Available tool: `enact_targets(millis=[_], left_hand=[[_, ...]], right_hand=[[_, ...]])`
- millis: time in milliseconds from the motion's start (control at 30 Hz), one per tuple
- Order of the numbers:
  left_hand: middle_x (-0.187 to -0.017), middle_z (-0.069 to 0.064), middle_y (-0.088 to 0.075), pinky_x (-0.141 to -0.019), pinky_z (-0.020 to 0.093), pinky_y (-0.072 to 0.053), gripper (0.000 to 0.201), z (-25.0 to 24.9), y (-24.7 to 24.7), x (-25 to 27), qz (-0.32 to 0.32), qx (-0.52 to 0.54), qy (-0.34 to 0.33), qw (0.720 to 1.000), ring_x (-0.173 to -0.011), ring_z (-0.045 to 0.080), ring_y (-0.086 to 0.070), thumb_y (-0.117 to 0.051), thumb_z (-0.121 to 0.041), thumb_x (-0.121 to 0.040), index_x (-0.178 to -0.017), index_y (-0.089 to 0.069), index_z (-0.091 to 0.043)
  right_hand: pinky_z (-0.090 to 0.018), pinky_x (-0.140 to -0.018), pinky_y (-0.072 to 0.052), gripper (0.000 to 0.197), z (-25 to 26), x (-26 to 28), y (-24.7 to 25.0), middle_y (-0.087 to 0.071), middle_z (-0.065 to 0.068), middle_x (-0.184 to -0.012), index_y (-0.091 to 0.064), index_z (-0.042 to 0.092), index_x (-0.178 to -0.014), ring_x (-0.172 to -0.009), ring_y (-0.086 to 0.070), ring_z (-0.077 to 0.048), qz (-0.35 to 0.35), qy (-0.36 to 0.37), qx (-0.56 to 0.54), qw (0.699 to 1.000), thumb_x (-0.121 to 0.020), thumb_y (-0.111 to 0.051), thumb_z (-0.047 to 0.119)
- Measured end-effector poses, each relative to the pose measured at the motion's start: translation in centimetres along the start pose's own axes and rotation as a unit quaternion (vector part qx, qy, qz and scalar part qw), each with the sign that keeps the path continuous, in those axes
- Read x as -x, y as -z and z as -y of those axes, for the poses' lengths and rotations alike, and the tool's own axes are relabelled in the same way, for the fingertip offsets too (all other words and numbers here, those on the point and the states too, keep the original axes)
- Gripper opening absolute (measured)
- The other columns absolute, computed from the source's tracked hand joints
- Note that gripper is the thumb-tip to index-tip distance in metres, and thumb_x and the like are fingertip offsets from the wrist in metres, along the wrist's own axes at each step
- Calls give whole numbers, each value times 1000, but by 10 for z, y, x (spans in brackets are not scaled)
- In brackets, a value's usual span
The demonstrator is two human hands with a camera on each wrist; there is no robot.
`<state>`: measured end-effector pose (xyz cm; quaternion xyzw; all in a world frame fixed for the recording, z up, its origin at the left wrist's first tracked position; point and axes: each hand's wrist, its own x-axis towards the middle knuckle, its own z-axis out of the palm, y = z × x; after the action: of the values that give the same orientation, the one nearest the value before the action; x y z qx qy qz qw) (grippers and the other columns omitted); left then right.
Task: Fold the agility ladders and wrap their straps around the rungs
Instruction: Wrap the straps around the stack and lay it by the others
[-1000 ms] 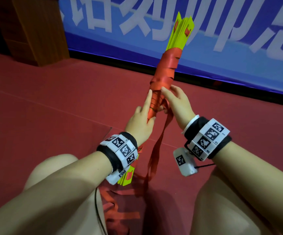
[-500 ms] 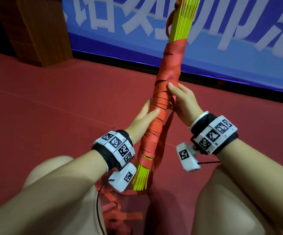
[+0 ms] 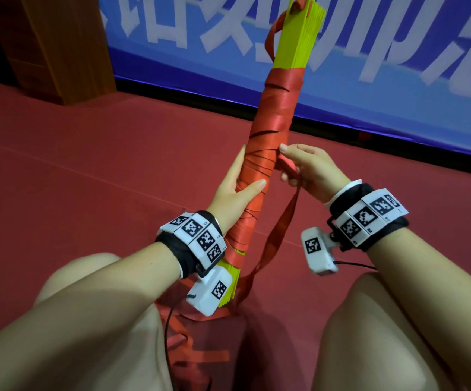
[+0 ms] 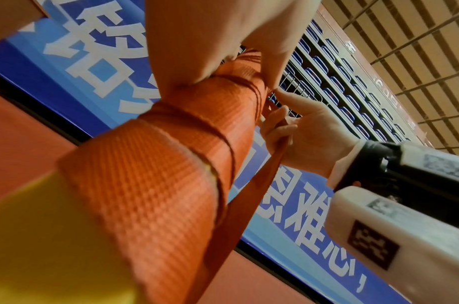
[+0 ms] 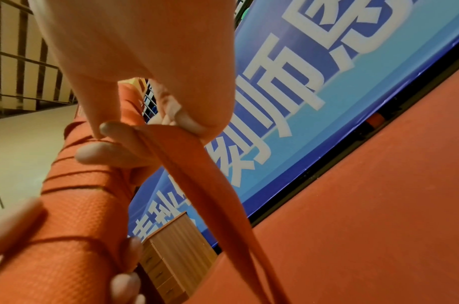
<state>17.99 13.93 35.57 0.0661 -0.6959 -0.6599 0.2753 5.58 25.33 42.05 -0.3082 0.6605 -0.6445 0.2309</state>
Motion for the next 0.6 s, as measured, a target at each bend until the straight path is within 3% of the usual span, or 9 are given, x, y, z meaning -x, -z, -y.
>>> enact_targets(millis=[100,200,300,333,400,500,533,600], left_hand=[[-142,-11,-50,-94,24,-49,72,0,-4,-4,-19,4,4,1000,-117,0,-56,-61,-15,-94,-152,-24,-36],[-124,-20,-56,-74,7,-47,65,1,-10,-6,-43,9,17,999,-89,-17,-59,-54,-14,-97,-152,-25,-35],[-89,-31,-63,-63,12,-49,61,2,-15,-8,-51,16,41,998,-72,-4,-60,-42,-10,-100,-150,-27,-39],[-91,-29,-64,-63,16,-50,62,2,-17,-9,-49,8,38,998,-72,2,-59,-42,-8,-99,-151,-26,-39],[-114,-14,-65,-70,23,-51,65,2,-22,-9,-41,-9,24,999,-81,12,-61,-46,-7,-98,-151,-25,-38],[-140,3,-54,-98,43,-49,67,-3,-28,-5,-45,-13,-17,999,-119,27,-58,-52,-12,-90,-148,-31,-36],[-143,4,-51,-105,48,-44,67,-3,-28,-4,-48,-11,-33,998,-127,27,-53,-53,-10,-89,-148,-31,-33],[-147,2,-48,-110,47,-39,67,-4,-30,-5,-55,-12,-55,997,-132,20,-49,-53,-5,-92,-150,-30,-28]], right_hand=[[-18,-41,-38,11,0,1,2,-67,-4,-66,-56,9,-82,-48,-58,-13,0,5,-15,1000,-91,-61,14],[-19,-42,-37,18,-2,3,-2,-66,-5,-69,-55,11,-80,-50,-59,-14,-36,20,2,999,-86,-68,21],[-20,-43,-37,25,-6,5,-8,-62,-4,-63,-52,12,-78,-49,-58,-13,-86,40,23,995,-83,-73,24],[-19,-43,-37,25,-7,6,-8,-62,-4,-61,-51,12,-79,-47,-57,-11,-103,47,25,993,-83,-73,23],[-19,-43,-38,24,-8,7,-7,-61,-7,-62,-50,11,-81,-45,-55,-9,-126,58,18,990,-84,-73,20],[-19,-43,-37,24,-4,9,-3,-60,-12,-68,-51,9,-84,-43,-51,-9,-136,64,25,988,-83,-73,19],[-19,-42,-36,24,-2,9,-2,-58,-11,-68,-52,10,-83,-42,-49,-8,-139,65,31,988,-83,-74,20],[-18,-40,-33,25,1,9,-1,-52,-9,-65,-51,12,-77,-40,-42,-7,-150,71,35,986,-82,-74,20]])
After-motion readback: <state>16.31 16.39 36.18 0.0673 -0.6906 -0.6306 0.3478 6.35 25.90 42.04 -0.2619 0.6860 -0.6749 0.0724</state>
